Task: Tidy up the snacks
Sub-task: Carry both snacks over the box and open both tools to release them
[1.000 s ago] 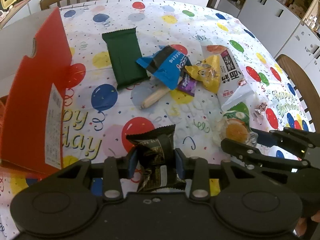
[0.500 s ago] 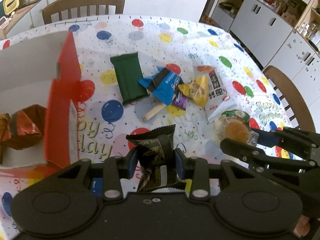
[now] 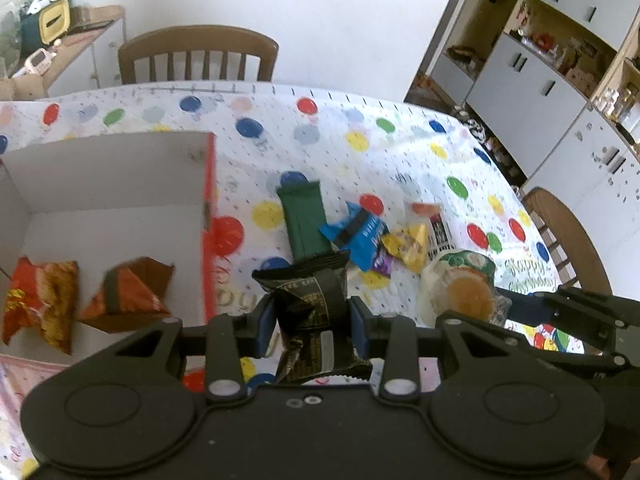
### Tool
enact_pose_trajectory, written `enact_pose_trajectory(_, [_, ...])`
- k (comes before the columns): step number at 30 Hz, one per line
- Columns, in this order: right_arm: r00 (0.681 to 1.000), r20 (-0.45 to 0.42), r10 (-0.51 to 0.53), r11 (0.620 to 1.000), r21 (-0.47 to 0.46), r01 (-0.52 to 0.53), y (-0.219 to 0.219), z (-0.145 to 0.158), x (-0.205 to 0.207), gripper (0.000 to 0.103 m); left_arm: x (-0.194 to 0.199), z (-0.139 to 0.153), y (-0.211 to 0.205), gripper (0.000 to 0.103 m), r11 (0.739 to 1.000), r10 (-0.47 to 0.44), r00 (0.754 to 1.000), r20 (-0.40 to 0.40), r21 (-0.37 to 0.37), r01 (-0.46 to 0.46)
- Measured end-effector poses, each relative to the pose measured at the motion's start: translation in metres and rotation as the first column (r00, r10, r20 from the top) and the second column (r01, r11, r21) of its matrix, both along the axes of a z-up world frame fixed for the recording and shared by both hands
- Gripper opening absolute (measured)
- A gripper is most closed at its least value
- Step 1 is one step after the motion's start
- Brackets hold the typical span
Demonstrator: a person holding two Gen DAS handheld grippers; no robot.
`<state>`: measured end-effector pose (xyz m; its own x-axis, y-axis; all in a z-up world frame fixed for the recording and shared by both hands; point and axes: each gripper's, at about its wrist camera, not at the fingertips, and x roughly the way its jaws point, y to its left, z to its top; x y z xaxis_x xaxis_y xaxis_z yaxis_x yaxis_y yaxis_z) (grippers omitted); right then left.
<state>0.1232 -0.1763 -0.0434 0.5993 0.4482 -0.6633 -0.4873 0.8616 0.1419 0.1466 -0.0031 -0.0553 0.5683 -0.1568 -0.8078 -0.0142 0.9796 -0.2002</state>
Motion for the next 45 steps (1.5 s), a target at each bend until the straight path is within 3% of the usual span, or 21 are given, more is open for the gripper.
enact_pose_trajectory(9, [0.997,0.041,0.058,0.998,0.004,-0.059,0.042,0.019,0.008,0.036,-0.005,0.025,0.038,0.036,0.999,0.038,0.998,0.053,-0.003,-0.038])
enact_pose_trajectory(22, [0.989,0.057,0.139,0.99,-0.008,-0.139,0.112,0.024,0.022,0.036,-0.005,0.035,0.099,0.036,0.993,0.112,0.991,0.07,0.031,-0.114])
enact_pose_trajectory(34, [0.979,0.059,0.195,0.98,-0.063,-0.191,0.181,0.007,0.043,0.036,0.007,0.025,0.167,0.036,0.975,0.185,0.981,0.051,0.115,-0.189])
enact_pose_trajectory(45, [0.982,0.008,0.187,0.966,-0.182,-0.183,0.223,-0.036,0.081,0.036,0.044,-0.01,0.206,0.036,0.965,0.215,0.977,-0.014,0.159,-0.21])
